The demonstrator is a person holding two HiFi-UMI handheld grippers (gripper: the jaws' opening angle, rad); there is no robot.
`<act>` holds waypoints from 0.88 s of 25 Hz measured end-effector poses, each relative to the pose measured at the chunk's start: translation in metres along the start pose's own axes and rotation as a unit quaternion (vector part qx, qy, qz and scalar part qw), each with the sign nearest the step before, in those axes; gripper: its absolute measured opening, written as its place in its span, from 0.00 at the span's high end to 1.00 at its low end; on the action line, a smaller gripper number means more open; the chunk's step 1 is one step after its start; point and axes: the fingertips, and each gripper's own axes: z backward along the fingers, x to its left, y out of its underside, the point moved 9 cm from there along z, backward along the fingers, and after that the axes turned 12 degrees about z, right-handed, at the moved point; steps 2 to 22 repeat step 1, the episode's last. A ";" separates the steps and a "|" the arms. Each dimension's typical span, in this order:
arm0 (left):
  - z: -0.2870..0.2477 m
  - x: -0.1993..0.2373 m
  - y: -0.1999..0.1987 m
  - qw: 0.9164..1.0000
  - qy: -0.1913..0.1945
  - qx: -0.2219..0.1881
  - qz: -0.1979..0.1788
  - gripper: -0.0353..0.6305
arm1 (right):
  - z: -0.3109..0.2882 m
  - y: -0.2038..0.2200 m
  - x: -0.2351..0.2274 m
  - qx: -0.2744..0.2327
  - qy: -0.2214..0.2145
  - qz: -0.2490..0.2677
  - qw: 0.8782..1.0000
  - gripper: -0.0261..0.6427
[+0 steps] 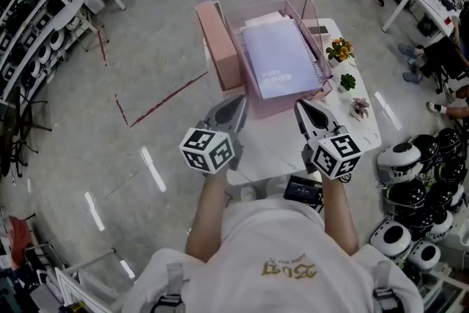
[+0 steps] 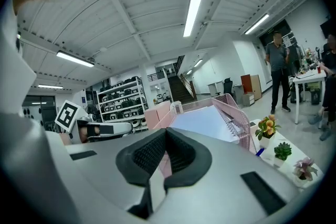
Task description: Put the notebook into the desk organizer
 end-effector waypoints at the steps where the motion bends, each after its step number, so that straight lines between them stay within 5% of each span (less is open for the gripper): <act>1: -0.002 0.000 0.000 1.000 0.001 0.001 0.000 0.92 | 0.001 0.000 -0.001 0.002 0.003 0.001 1.000 0.95; 22: -0.002 0.000 0.000 1.000 0.001 0.001 0.000 0.92 | 0.001 0.000 -0.001 0.002 0.003 0.001 1.000 0.95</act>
